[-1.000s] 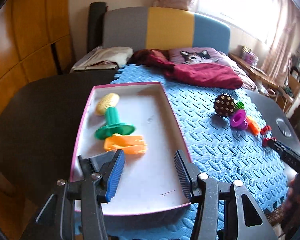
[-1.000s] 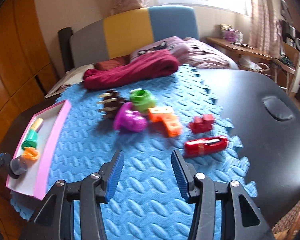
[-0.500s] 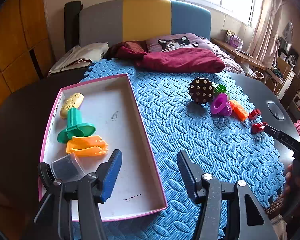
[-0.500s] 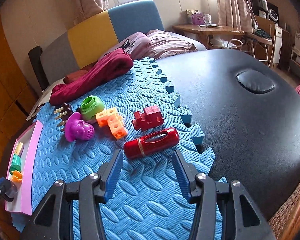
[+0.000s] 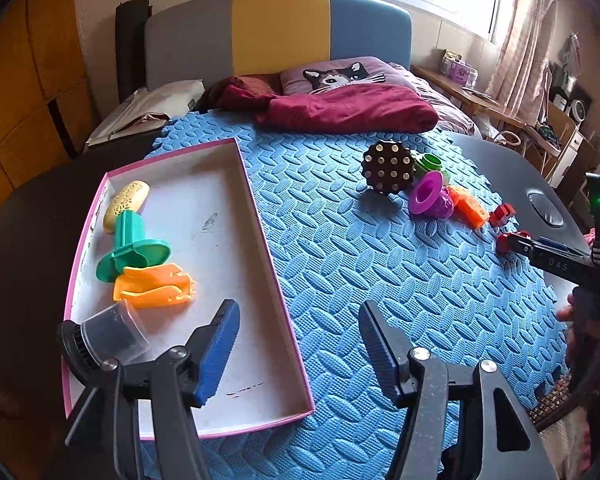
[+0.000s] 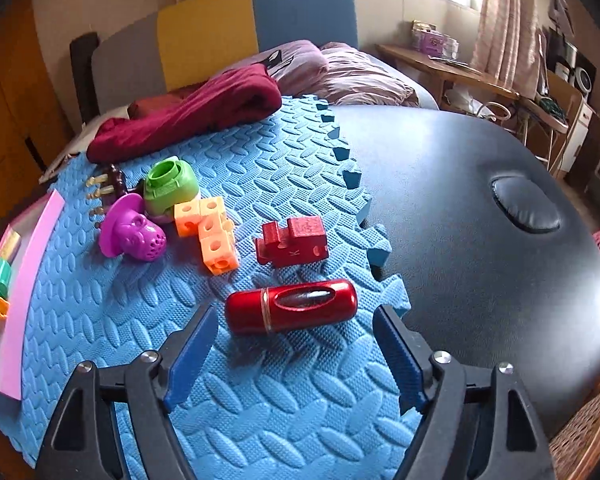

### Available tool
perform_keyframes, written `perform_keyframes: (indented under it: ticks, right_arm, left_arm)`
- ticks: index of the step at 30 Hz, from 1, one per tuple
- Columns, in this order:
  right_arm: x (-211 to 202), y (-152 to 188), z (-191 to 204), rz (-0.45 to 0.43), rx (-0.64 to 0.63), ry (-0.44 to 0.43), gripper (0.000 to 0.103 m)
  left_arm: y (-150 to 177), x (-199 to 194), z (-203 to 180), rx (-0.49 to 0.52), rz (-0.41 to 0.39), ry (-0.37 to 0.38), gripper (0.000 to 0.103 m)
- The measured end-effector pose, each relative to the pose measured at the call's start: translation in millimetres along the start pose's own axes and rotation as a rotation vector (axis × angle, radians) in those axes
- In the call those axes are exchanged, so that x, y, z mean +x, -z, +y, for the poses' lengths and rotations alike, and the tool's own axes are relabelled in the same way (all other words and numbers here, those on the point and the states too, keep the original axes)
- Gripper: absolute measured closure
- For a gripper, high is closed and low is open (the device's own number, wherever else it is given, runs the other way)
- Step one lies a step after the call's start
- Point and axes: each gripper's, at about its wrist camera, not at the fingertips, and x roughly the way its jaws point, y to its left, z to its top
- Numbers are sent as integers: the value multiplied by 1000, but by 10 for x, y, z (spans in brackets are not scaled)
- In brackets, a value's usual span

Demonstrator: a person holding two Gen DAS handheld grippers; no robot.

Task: Organize rigid objects
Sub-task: 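Move the right gripper to the red cylinder and grasp it, then grasp the brown spiky ball with the left gripper while the right gripper holds the red cylinder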

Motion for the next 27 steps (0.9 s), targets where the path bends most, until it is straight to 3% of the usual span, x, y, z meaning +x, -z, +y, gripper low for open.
perform_keyframes:
  ticks: [10, 16, 22, 27]
  right_arm:
    - [214, -26, 172, 51, -117, 59, 25]
    - [191, -21, 272, 19, -152, 59, 27]
    - [146, 101, 494, -23, -132, -46, 27]
    - [142, 219, 611, -65, -143, -12, 27]
  left_arm:
    - [4, 56, 18, -7, 13, 8, 40]
    - [0, 48, -17, 5, 8, 17, 40]
    - [1, 61, -4, 0, 12, 15, 40]
    - [2, 69, -24, 6, 16, 16, 40]
